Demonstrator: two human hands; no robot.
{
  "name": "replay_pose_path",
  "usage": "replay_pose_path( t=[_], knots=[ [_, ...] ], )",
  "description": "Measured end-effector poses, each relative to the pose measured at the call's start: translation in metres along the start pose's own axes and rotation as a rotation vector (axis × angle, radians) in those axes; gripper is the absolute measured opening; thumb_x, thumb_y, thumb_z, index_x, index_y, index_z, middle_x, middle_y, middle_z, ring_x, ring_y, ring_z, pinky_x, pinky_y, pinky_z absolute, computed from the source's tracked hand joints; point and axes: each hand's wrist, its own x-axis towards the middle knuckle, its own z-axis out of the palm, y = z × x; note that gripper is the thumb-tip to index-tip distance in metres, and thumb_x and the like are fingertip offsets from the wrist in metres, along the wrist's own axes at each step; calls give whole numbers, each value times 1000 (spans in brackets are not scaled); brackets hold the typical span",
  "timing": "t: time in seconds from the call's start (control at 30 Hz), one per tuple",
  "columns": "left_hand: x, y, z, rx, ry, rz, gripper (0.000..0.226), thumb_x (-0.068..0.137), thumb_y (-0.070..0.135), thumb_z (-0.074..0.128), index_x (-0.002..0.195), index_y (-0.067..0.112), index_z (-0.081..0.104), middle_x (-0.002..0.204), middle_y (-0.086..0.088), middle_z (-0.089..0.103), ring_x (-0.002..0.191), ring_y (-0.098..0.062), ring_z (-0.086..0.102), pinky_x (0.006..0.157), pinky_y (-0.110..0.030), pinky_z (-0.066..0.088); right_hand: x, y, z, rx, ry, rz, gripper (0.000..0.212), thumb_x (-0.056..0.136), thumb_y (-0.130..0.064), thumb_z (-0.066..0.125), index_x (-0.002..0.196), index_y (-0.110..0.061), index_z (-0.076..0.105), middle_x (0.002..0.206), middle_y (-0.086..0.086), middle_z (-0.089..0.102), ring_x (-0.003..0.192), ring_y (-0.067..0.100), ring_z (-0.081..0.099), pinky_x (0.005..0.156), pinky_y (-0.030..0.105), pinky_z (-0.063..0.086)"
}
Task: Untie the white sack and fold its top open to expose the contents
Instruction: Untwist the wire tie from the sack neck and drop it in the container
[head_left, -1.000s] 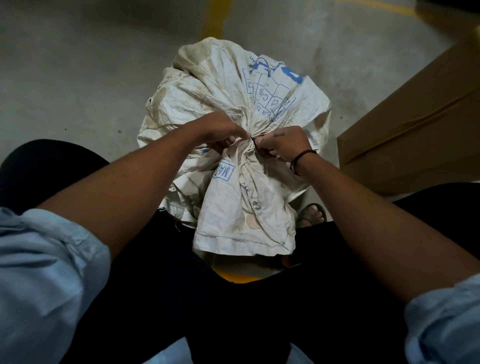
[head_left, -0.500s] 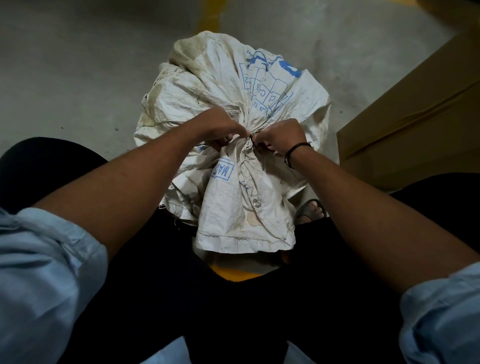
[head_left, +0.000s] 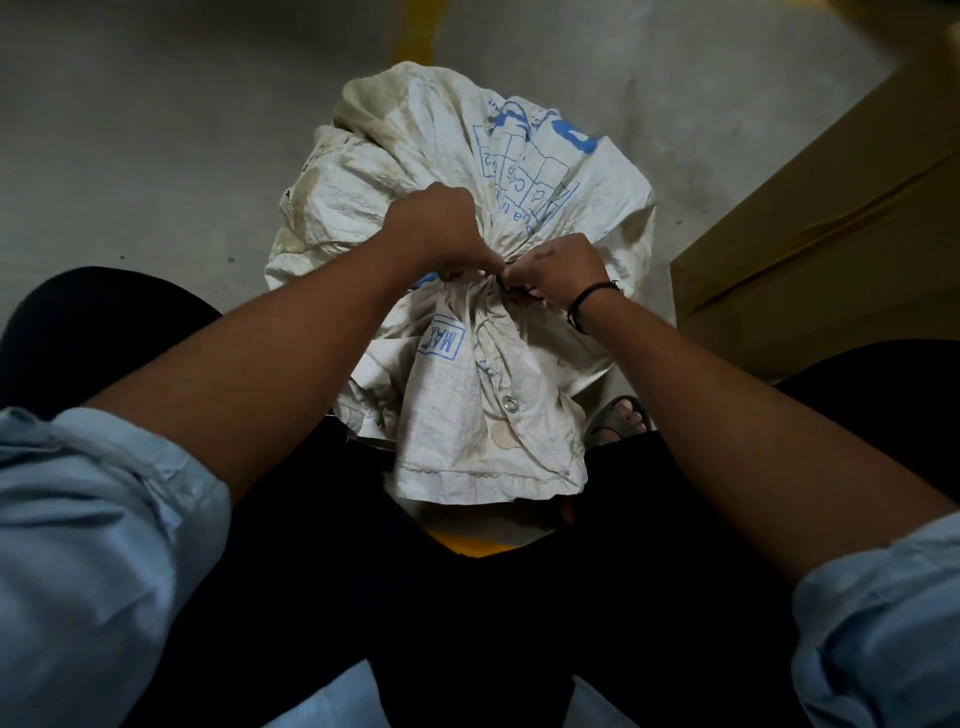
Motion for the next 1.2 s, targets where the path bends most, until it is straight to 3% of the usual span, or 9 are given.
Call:
replay_pose_path(
  t=[0.1,0.23,0.4,0.57,0.73,0.83,0.93,1.03,1.2],
  knots=[
    [-3,3,-1,-1,4,-2,56,65,66,79,67,20,49,65,3,56,78,-24,61,67,-32,43,-7,-1,3,90,96,-54,20,75,-8,80,89,7,76,83,23,73,66,13,59,71,38,59],
    [-5,3,0,-19,8,-17,57,65,68,79,66,19,51,64,4,57,77,-22,61,67,-31,43,-10,-4,2,108,77,-53,14,76,-5,79,88,3,77,78,16,72,59,9,57,58,23,52],
    [-6,-5,-1,-112,-14,-41,52,66,62,81,62,15,60,54,4,61,59,-7,56,50,-24,34,-10,-9,1,50,58,-69,21,75,-7,77,89,9,75,85,24,73,67,16,58,65,35,52],
    [-1,-11,3,-119,-38,-30,50,64,63,78,63,15,63,55,3,64,69,-17,69,68,-33,57,-11,-6,0,23,68,-65,25,75,-14,78,83,9,73,82,23,74,63,18,60,60,30,47],
    [-3,-12,3,-110,-3,18,55,62,68,76,67,17,57,64,1,58,79,-24,64,64,-32,47,-25,-9,0,160,-16,-36,19,93,-12,62,98,2,74,69,6,69,53,8,62,48,15,48],
    [-3,-12,2,-114,-24,41,58,56,71,69,68,15,66,63,-1,64,74,-22,66,61,-31,49,-34,-4,13,382,55,-91,18,90,2,59,82,-5,74,71,21,71,60,22,68,59,30,59],
    [-4,-13,0,-124,-51,40,58,55,70,69,70,14,69,64,-3,64,76,-24,67,62,-32,51,-33,1,24,400,117,-136,26,86,2,60,70,-14,73,70,21,71,64,28,70,67,38,61],
    [-6,-17,-2,-171,-71,58,63,46,72,63,66,13,70,62,-3,65,73,-24,69,69,-38,59,-31,2,24,439,86,-157,19,86,-2,65,73,-12,75,71,16,71,66,25,69,67,33,59],
    [-6,-23,-3,-259,-83,67,54,55,60,69,69,8,76,62,-7,72,70,-23,72,74,-44,62,-29,5,28,506,73,-133,9,87,-10,69,81,-9,76,67,7,66,53,6,59,54,21,47]
  ],
)
